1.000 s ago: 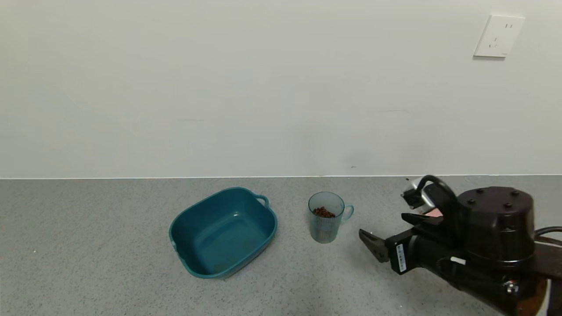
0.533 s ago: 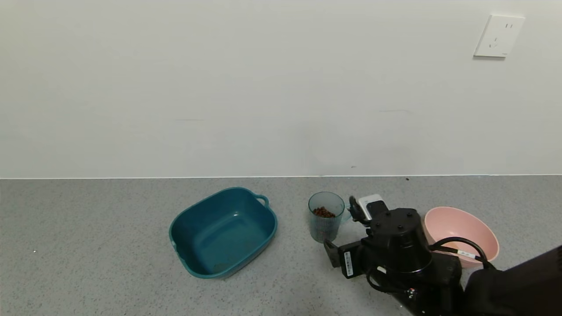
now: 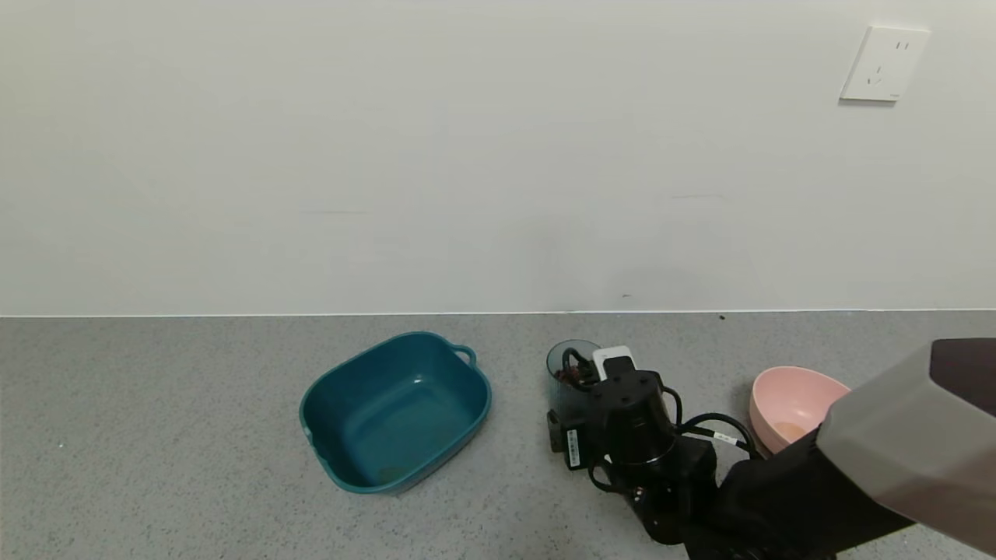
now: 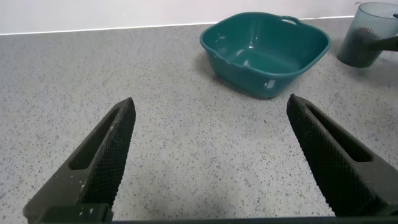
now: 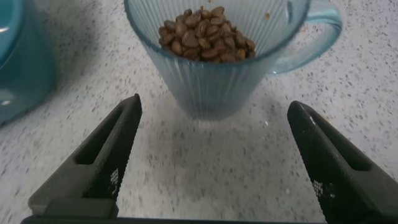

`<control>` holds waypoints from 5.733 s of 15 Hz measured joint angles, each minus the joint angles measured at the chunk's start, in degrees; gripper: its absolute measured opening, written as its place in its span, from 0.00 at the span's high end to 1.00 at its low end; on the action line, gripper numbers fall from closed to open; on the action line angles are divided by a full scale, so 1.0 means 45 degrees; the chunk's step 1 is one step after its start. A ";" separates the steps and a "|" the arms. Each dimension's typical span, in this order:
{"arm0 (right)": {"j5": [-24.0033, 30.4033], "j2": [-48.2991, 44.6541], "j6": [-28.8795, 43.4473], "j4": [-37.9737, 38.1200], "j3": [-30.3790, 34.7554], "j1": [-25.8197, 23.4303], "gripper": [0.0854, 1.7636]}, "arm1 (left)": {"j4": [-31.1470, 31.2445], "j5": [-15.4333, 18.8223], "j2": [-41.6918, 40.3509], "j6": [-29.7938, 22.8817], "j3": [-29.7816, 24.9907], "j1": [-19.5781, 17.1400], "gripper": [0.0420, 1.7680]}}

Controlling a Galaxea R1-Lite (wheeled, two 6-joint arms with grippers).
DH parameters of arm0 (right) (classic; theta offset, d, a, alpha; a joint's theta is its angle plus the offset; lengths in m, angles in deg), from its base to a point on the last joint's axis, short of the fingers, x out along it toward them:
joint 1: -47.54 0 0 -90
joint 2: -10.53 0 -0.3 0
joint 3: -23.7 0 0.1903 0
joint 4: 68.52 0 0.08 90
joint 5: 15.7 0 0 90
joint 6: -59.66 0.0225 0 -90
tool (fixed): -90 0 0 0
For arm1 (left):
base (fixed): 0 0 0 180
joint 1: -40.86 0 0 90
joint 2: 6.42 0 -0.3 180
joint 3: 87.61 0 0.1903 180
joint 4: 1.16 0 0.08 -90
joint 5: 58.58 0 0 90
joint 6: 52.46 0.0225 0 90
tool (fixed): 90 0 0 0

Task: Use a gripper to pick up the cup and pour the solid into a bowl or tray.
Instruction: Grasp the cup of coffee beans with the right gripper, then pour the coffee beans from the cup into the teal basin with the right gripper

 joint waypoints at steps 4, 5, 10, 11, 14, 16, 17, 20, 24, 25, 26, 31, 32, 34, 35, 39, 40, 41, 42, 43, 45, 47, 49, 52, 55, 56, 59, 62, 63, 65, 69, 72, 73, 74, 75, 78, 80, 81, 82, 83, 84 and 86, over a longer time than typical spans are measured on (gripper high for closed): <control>-0.0685 0.0924 -0.0005 -0.0079 -0.1059 0.0116 0.03 | 0.0000 0.0000 0.0000 0.0000 0.0000 0.0000 0.01; -0.0813 0.1103 -0.0005 -0.0073 -0.1306 0.0073 0.03 | 0.0005 0.0000 0.0000 0.0000 0.0000 0.0000 0.01; -0.0899 0.1709 -0.0054 -0.0859 -0.1807 -0.0100 0.03 | 0.0000 0.0000 0.0000 0.0000 0.0000 0.0000 0.01; -0.0910 0.1788 -0.0068 -0.0973 -0.1815 -0.0116 0.03 | 0.0000 0.0000 0.0000 0.0000 0.0000 0.0000 0.01; -0.1021 0.1967 -0.0263 -0.1490 -0.1856 -0.0119 0.03 | 0.0000 0.0000 0.0000 0.0000 0.0000 0.0000 0.01; -0.1181 0.2056 -0.0547 -0.1918 -0.1899 -0.0144 0.03 | 0.0000 0.0000 0.0000 0.0000 0.0000 0.0000 0.01; -0.1192 0.2099 -0.0729 -0.2099 -0.1899 -0.0144 0.03 | 0.0000 0.0000 0.0000 0.0000 0.0000 0.0000 0.01; -0.1192 0.2267 -0.1043 -0.2817 -0.1888 -0.0149 0.03 | 0.0000 0.0000 0.0000 0.0000 0.0000 0.0000 0.01; -0.1187 0.2541 -0.1325 -0.3711 -0.1631 -0.0144 0.03 | 0.0005 0.0000 0.0000 0.0000 0.0000 0.0000 0.01; -0.1187 0.2574 -0.1379 -0.3860 -0.1525 -0.0144 0.03 | 0.0000 0.0000 0.0000 0.0000 0.0000 0.0000 0.01; -0.1187 0.2603 -0.1390 -0.4104 -0.1414 -0.0144 0.03 | 0.0000 0.0000 0.0000 0.0000 0.0000 0.0000 0.01; -0.1170 0.2769 -0.1845 -0.5470 -0.0918 -0.0144 0.03 | 0.0000 0.0000 0.0000 0.0000 0.0000 0.0000 0.01; -0.1162 0.2836 -0.1937 -0.5713 -0.0834 -0.0144 0.03 | 0.0000 0.0000 0.0000 0.0000 0.0000 0.0000 0.01; -0.1146 0.2953 -0.2005 -0.5971 -0.0753 -0.0144 0.03 | 0.0000 0.0000 0.0000 0.0000 0.0000 0.0000 0.01; -0.1113 0.2993 -0.2021 -0.6019 -0.0729 -0.0144 0.03 | 0.0000 0.0000 0.0000 0.0000 0.0000 0.0000 0.01; -0.1029 0.3110 -0.2040 -0.6377 -0.0685 -0.0144 0.03 | 0.0000 0.0000 0.0000 0.0000 0.0000 0.0000 0.01; -0.1016 0.3142 -0.2040 -0.6401 -0.0699 -0.0144 0.03 | 0.0000 0.0000 0.0000 0.0000 0.0000 0.0000 0.01; -0.0948 0.3191 -0.2040 -0.6407 -0.0718 -0.0144 0.03 | 0.0000 0.0000 0.0000 0.0000 0.0000 0.0000 0.01; -0.0861 0.3235 -0.2029 -0.6407 -0.0748 -0.0149 0.03 | 0.0000 0.0000 0.0000 0.0000 0.0000 0.0000 0.01; -0.0832 0.3259 -0.2029 -0.6456 -0.0772 -0.0160 0.03 | 0.0005 0.0000 0.0000 0.0000 0.0000 0.0000 0.01; -0.0813 0.3308 -0.2034 -0.6621 -0.0826 -0.0154 0.03 | 0.0000 0.0000 0.0000 0.0000 0.0000 0.0000 0.01; -0.0791 0.3332 -0.2040 -0.6645 -0.0853 -0.0144 0.03 | 0.0000 0.0000 0.0000 0.0000 0.0000 0.0000 0.01; -0.0628 0.3348 -0.2040 -0.6651 -0.0870 -0.0144 0.03 | 0.0005 0.0000 0.0000 0.0000 0.0000 0.0000 0.01; -0.0623 0.3348 -0.2045 -0.6653 -0.0870 -0.0144 0.19 | 0.0000 0.0000 0.0000 0.0000 0.0000 0.0000 0.01; -0.0599 0.3343 -0.2045 -0.6659 -0.0851 -0.0130 0.25 | 0.0000 0.0000 0.0000 0.0000 0.0000 0.0000 0.01; -0.0582 0.3343 -0.2045 -0.6659 -0.0829 -0.0125 0.25 | 0.0005 0.0000 0.0000 0.0000 0.0000 0.0000 0.01; -0.0520 0.3289 -0.2165 -0.6664 -0.0729 -0.0135 0.25 | 0.0005 0.0000 0.0000 -0.0005 0.0000 0.0000 0.01; -0.0317 0.3067 -0.2194 -0.6602 -0.0645 -0.0144 0.25 | 0.0000 0.0000 0.0000 -0.0005 0.0000 0.0000 0.01; -0.0160 0.2904 -0.2273 -0.6586 -0.0572 -0.0144 0.25 | 0.0000 0.0000 0.0000 0.0000 0.0000 0.0000 0.01; 0.0141 0.2481 -0.2544 -0.6534 -0.0461 -0.0214 0.25 | 0.0005 0.0000 0.0000 -0.0005 0.0000 0.0000 0.01; 0.1252 0.1495 -0.3492 -0.5640 -0.0572 -0.0474 0.25 | 0.0000 0.0000 0.0000 0.0000 0.0000 0.0000 0.01; 0.2292 0.0699 -0.4340 -0.3950 -0.1151 -0.0542 0.25 | 0.0000 0.0000 0.0000 0.0000 0.0000 0.0000 0.01; 0.2487 0.0463 -0.4746 -0.3270 -0.1485 -0.0577 0.25 | 0.0000 0.0000 0.0000 0.0000 0.0000 0.0000 0.01; 0.2704 0.0263 -0.5120 -0.2584 -0.1904 -0.0620 0.25 | 0.0000 0.0000 0.0000 0.0000 0.0000 0.0000 0.01; 0.2874 0.0116 -0.5402 -0.2021 -0.2327 -0.0645 0.25 | 0.0000 0.0000 0.0000 -0.0005 0.0000 0.0000 0.01; 0.3015 -0.0247 -0.6082 -0.0385 -0.3408 -0.0626 0.25 | 0.0000 0.0000 0.0000 -0.0005 0.0000 0.0000 0.01; 0.3015 -0.0504 -0.6540 0.0368 -0.3787 -0.0547 0.25 | 0.0000 0.0000 0.0000 0.0000 0.0000 0.0000 0.01; 0.3007 -0.0618 -0.6875 0.0612 -0.3879 -0.0534 0.25 | 0.0000 0.0000 0.0000 0.0000 0.0000 0.0000 0.01; 0.3002 -0.0680 -0.7249 0.0826 -0.3947 -0.0539 0.25 | 0.0000 0.0000 0.0000 0.0000 0.0000 0.0000 0.01; 0.2991 -0.0718 -0.7612 0.0908 -0.4012 -0.0547 0.25 | 0.0000 0.0000 0.0000 0.0000 0.0000 0.0000 0.01; 0.2996 -0.0729 -0.7913 0.0926 -0.4061 -0.0547 0.25 | 0.0005 0.0000 0.0000 0.0000 0.0000 0.0000 0.01; 0.3010 -0.0664 -0.8593 0.0962 -0.4294 -0.0528 0.25 | 0.0000 0.0000 0.0000 0.0000 0.0000 0.0000 0.01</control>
